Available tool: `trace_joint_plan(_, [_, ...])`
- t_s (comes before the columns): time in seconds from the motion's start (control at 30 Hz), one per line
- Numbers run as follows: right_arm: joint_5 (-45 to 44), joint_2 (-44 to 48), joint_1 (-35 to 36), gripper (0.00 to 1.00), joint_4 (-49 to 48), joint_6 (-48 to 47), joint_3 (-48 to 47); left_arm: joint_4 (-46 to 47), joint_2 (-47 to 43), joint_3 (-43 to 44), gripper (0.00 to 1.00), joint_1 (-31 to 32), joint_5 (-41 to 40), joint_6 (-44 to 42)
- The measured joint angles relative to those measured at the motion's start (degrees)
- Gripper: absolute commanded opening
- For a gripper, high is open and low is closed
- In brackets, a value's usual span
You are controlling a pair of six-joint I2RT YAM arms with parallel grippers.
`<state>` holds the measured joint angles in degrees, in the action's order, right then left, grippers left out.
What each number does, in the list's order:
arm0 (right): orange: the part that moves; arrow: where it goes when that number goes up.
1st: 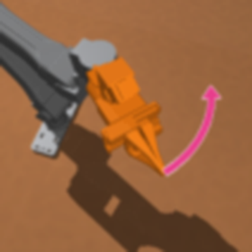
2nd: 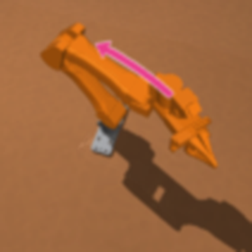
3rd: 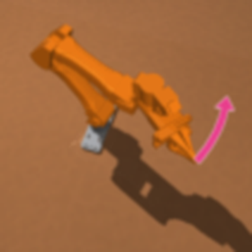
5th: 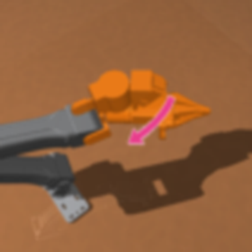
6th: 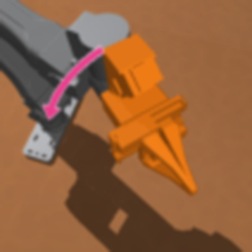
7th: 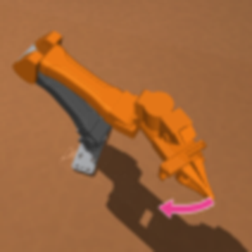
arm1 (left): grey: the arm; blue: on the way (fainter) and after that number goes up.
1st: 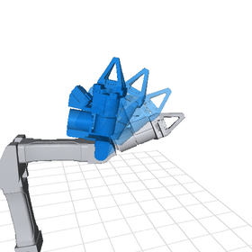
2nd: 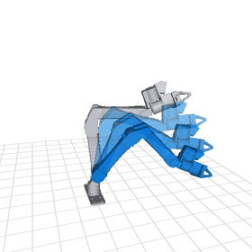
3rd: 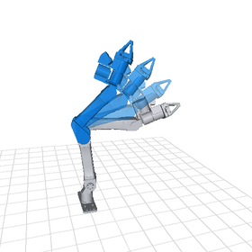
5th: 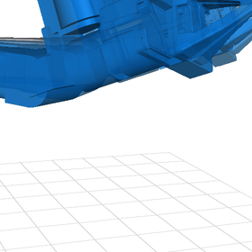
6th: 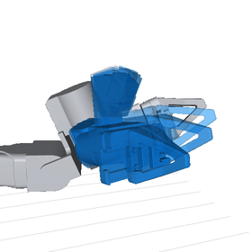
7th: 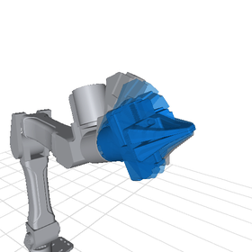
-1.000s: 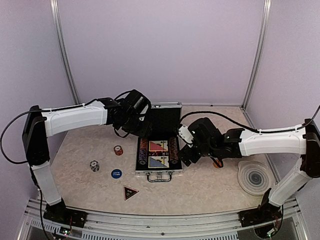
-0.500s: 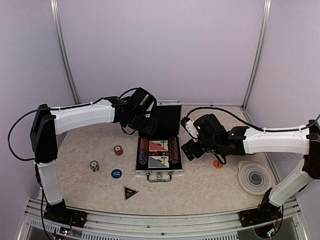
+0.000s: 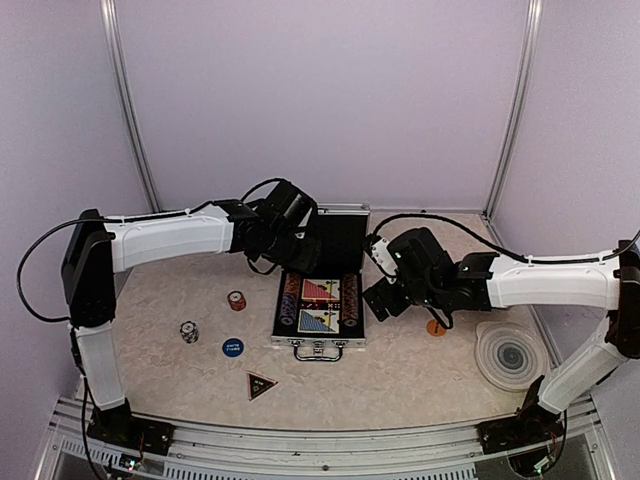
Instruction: Pack up texas hold em set
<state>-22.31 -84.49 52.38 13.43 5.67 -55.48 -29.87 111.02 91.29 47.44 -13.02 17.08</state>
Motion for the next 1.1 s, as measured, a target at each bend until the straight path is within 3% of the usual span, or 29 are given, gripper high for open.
trace_joint_plan(1.1, [-0.76, -2.49, -0.02, 0.99, -0.09, -1.81, -6.27, 0.79, -4.09, -5.22, 0.55, -0.55, -3.3, 0.72])
